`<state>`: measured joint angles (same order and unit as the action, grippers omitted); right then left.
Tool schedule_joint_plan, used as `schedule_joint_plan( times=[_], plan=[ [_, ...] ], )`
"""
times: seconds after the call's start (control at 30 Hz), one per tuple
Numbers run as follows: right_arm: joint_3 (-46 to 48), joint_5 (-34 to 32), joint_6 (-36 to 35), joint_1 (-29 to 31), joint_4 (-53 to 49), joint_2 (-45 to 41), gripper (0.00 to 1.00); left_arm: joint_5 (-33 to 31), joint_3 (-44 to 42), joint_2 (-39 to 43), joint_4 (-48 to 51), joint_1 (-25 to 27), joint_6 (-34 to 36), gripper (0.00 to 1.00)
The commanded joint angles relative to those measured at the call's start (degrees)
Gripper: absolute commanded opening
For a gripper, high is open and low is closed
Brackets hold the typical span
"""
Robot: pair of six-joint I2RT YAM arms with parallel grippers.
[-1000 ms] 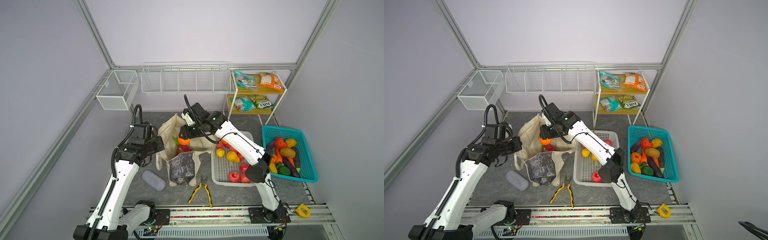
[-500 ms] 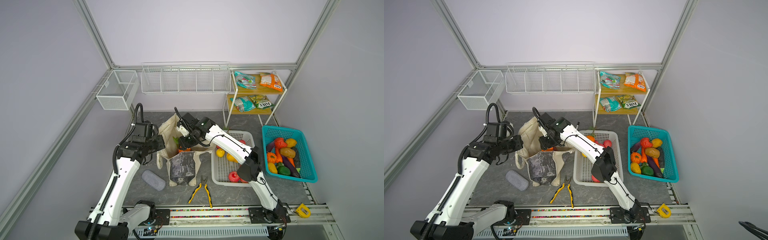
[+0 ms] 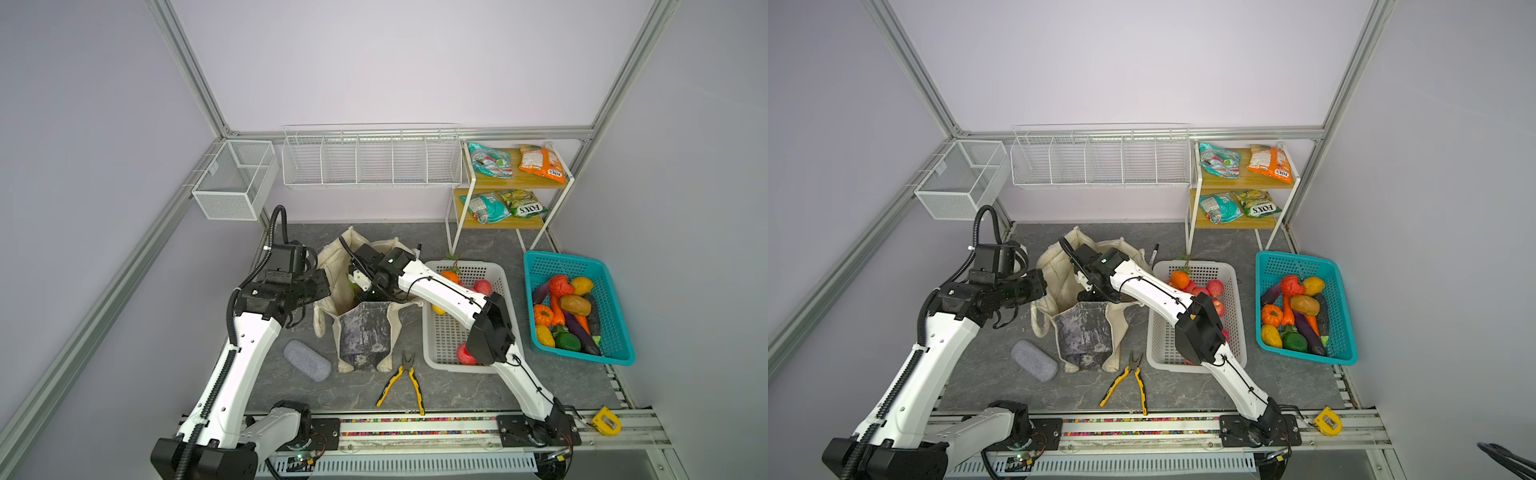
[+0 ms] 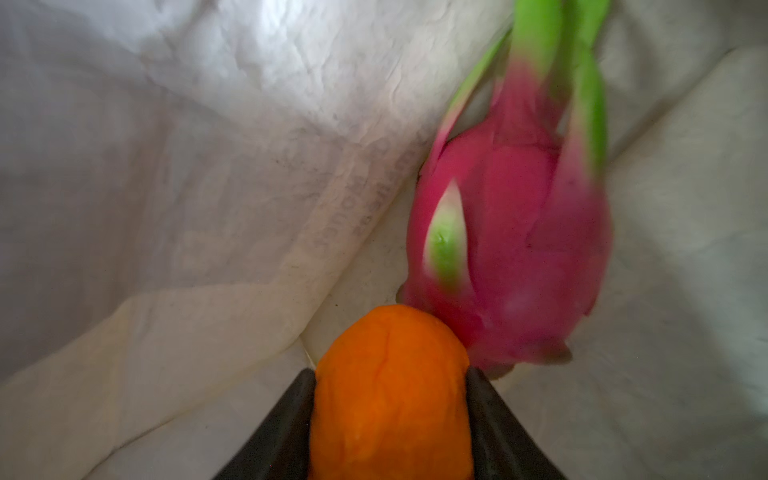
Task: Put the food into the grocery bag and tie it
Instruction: 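Lower the orange into the bag beside the dragon fruit and release, then raise the right gripper out of the bag toward the white basket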
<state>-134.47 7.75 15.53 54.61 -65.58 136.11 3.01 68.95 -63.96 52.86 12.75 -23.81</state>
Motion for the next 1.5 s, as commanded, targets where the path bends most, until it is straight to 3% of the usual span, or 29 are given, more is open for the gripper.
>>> schedule_joint_plan(
  times=[0.0, 0.27, 0.43, 0.8, 0.9, 0.97, 1.47],
  plan=[
    [1.9, -1.1, -1.4, 0.0, 1.0, 2.0, 0.54, -0.5, 2.2, -0.3, -1.7, -0.1, 0.8, 0.00],
    [4.8, -1.2, -0.2, 0.0, 2.2, 2.3, 0.55, -1.1, 1.7, 0.0, -1.9, -0.1, 1.2, 0.00],
    [6.1, -2.1, 0.7, 0.0, 3.0, 0.9, 0.61, -1.1, 1.6, 0.6, -1.4, -0.1, 1.0, 0.00],
    [9.6, -5.7, 1.4, 0.1, 7.8, -4.8, 0.86, -0.6, 0.3, 1.2, -2.2, -0.1, 1.0, 0.00],
    [9.2, -7.0, 0.5, 0.1, 8.2, -6.1, 1.00, -0.4, 0.7, 0.8, -2.2, -0.1, 1.1, 0.00],
    [8.6, -7.8, -0.2, 0.1, 8.4, -6.9, 0.88, -0.3, 1.0, 0.6, -2.1, -0.1, 1.3, 0.00],
    [-3.7, -14.1, -0.7, 0.1, 5.2, -13.8, 0.88, -0.5, 0.7, 1.5, -2.1, -0.1, 1.6, 0.00]
  ],
)
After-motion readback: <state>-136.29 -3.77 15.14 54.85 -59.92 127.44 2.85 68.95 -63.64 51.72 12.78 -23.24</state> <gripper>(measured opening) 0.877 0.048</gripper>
